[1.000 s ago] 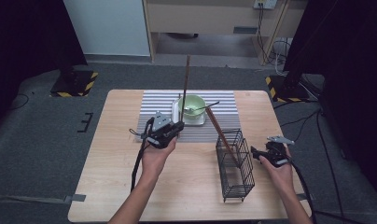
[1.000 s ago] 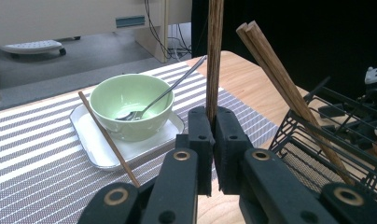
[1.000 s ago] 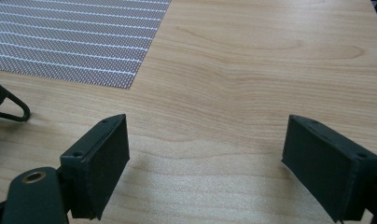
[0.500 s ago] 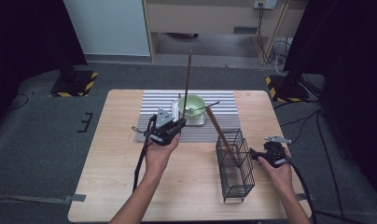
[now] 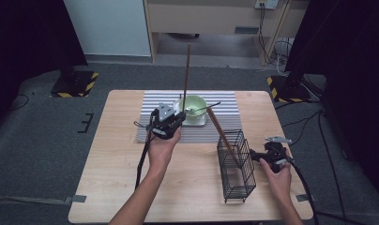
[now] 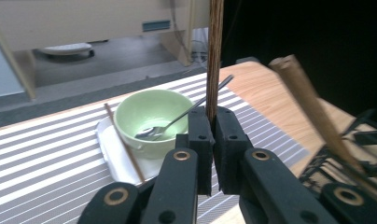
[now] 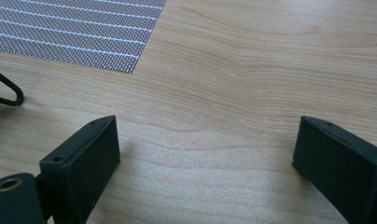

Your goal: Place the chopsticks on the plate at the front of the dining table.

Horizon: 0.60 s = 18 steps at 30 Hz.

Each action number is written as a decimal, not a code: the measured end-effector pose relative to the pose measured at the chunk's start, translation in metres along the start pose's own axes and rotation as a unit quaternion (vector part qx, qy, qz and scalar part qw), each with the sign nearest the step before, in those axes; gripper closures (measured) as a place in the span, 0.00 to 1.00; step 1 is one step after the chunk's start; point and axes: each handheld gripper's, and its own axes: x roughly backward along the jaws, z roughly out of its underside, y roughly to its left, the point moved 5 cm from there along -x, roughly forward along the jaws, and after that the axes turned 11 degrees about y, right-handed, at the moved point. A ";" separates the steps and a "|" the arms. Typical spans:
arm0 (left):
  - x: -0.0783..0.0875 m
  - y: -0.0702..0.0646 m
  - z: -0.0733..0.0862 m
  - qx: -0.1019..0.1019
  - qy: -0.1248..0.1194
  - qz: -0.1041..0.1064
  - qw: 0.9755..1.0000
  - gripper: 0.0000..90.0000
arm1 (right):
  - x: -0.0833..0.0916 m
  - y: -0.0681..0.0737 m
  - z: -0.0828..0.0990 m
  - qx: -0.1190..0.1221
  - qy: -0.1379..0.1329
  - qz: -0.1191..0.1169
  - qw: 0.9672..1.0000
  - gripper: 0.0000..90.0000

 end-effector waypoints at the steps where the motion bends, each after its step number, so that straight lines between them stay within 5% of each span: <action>1: -0.002 0.001 0.001 0.001 0.001 -0.004 1.000 0.96 | 0.000 0.000 0.000 0.000 0.000 0.000 1.000 0.07; 18: -0.035 0.017 0.012 0.033 0.018 -0.036 0.999 0.96 | 0.000 0.001 0.000 -0.004 0.000 0.005 1.000 0.07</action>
